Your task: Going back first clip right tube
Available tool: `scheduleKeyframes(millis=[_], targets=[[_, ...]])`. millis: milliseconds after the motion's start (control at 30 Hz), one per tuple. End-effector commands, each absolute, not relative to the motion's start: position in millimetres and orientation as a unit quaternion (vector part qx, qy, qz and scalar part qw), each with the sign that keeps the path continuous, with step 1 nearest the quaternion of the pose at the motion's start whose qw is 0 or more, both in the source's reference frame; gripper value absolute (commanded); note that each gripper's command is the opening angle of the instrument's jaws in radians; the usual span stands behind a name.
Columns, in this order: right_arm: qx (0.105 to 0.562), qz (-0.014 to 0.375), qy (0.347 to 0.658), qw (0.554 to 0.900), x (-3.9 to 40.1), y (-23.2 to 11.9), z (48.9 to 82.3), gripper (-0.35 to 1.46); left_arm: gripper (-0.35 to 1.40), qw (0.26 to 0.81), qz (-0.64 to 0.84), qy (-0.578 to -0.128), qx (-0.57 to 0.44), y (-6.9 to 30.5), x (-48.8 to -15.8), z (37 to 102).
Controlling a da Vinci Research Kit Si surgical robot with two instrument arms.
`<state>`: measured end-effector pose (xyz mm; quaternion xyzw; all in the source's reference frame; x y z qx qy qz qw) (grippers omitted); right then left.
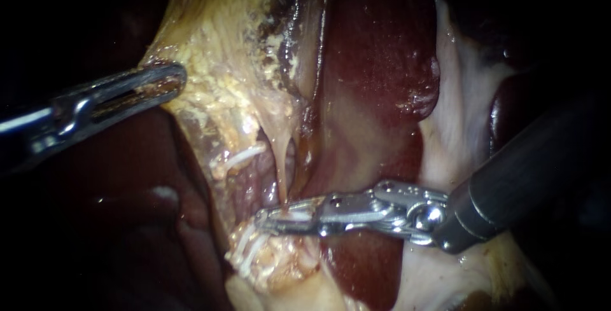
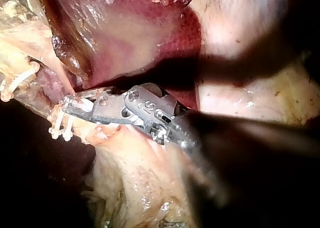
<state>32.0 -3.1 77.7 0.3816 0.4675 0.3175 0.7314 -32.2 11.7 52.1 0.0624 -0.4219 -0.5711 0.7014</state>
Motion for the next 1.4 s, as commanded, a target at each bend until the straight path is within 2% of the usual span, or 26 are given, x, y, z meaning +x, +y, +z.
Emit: scheduleKeyframes(millis=[33,267,300,333,400,433,533,767,1033,1200,1400], targets=[[0.382,0.317,0.467,0.731,32.0,-3.0,77.7,-0.35,-0.35,0.701,-0.571,-0.422,0.062,11.7,-32.1,52.2],[0.383,0.32,0.466,0.73,31.9,-3.0,77.7,-0.35,-0.35,0.702,-0.571,-0.422,0.062,11.7,-32.0,52.1],[0.378,0.311,0.471,0.734,31.9,-3.0,77.6,-0.22,-0.35,0.702,-0.571,-0.422,0.062,11.7,-32.0,52.1],[0.368,0.296,0.478,0.741,31.9,-2.9,77.7,0.03,-0.35,0.702,-0.571,-0.422,0.062,11.7,-32.0,52.2],[0.359,0.28,0.486,0.746,31.9,-2.8,77.8,0.35,-0.35,0.702,-0.571,-0.422,0.062,11.7,-32.0,52.2],[0.35,0.274,0.493,0.748,31.9,-2.8,78.0,0.46,-0.35,0.702,-0.571,-0.422,0.062,11.7,-31.9,52.2],[0.323,0.262,0.508,0.754,31.9,-2.6,78.4,0.58,-0.35,0.702,-0.571,-0.422,0.062,11.7,-31.9,52.2],[0.286,0.222,0.531,0.766,30.6,-2.4,78.7,0.6,-0.35,0.702,-0.571,-0.422,0.063,11.8,-31.9,52.4],[0.271,0.196,0.543,0.77,28.2,-2.0,78.0,0.6,-0.35,0.702,-0.571,-0.422,0.062,11.7,-31.9,52.3],[0.246,0.161,0.56,0.774,25.2,0.0,75.0,0.6,-0.35,0.702,-0.571,-0.422,0.062,11.7,-31.9,52.3],[0.181,0.113,0.588,0.78,21.5,3.9,70.2,0.6,-0.35,0.702,-0.571,-0.422,0.062,11.7,-32.0,52.3]])
